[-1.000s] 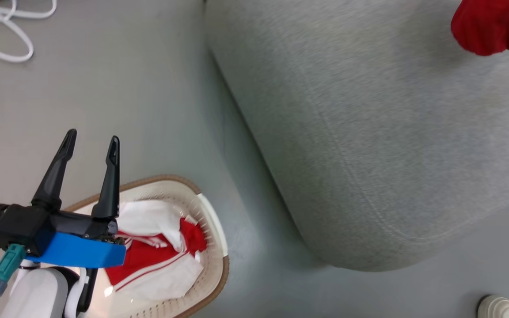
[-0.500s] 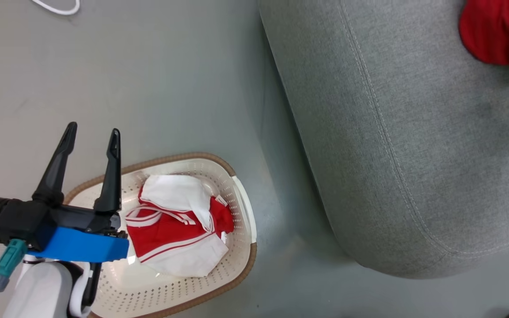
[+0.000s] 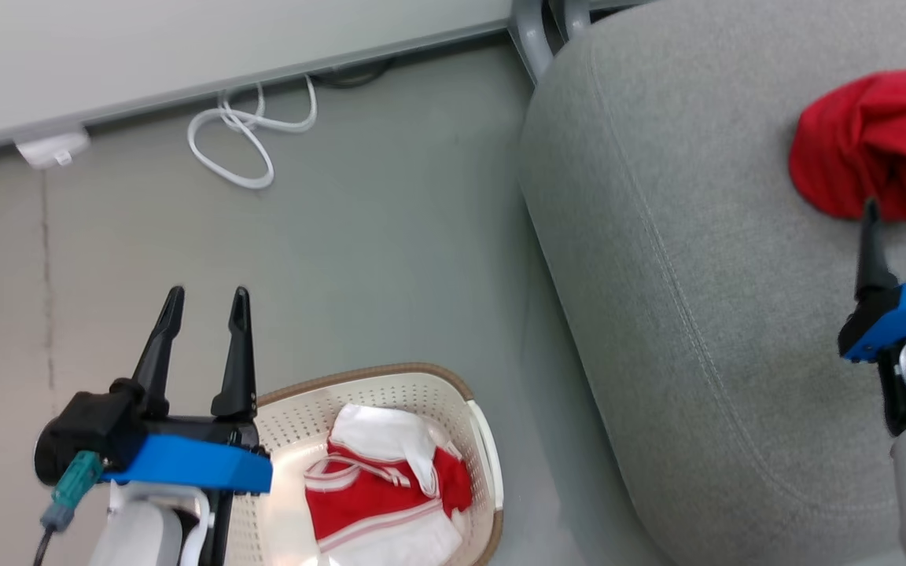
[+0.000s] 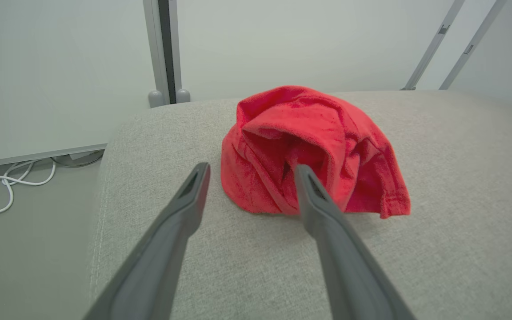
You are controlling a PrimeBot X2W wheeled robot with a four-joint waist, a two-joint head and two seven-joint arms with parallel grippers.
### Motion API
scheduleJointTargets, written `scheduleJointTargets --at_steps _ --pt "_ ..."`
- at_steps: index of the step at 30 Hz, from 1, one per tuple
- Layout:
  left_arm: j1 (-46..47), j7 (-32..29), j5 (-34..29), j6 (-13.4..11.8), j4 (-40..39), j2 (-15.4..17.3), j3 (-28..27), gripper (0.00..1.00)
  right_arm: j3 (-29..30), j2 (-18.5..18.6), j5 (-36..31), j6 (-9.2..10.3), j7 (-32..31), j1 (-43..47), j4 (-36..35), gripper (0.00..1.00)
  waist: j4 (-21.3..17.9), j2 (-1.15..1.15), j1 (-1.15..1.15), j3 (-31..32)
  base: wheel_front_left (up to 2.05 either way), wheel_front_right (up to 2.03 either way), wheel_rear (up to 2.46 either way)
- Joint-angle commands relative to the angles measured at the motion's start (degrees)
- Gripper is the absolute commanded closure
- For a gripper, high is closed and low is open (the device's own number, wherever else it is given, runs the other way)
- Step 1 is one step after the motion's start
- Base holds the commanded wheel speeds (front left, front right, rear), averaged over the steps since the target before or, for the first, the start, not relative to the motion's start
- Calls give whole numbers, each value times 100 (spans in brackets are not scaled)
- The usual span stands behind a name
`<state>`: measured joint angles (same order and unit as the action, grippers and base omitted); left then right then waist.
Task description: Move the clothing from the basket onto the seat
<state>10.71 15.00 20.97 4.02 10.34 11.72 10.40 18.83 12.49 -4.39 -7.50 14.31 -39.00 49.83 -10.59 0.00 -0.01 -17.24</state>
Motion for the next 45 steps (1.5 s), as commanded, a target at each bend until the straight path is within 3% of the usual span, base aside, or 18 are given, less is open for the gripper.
scheduleJointTargets --at_steps 1,11,16,29,45 --pt "-117 23 -35 13 42 -43 -86 0 -119 -55 55 0 53 283 -254 0 -39 0 1 202 0 0 0" --pt "-647 20 -214 101 414 -421 -694 0 -1175 -686 615 0 -81 2425 -3139 0 519 0 1 985 0 0 0" --pt "-834 21 -343 163 543 -539 -859 0 -1485 -838 770 1 -408 3077 -3917 0 827 0 1 1267 0 0 0" --pt "-1131 21 -527 256 648 -703 -1002 0 -1685 -955 720 0 -850 3705 -4407 0 1225 0 1 1579 0 0 0" --pt "-1120 21 -664 324 568 -723 -998 0 -1770 -962 852 0 -823 3648 -4339 0 1083 0 1 1422 0 0 0"
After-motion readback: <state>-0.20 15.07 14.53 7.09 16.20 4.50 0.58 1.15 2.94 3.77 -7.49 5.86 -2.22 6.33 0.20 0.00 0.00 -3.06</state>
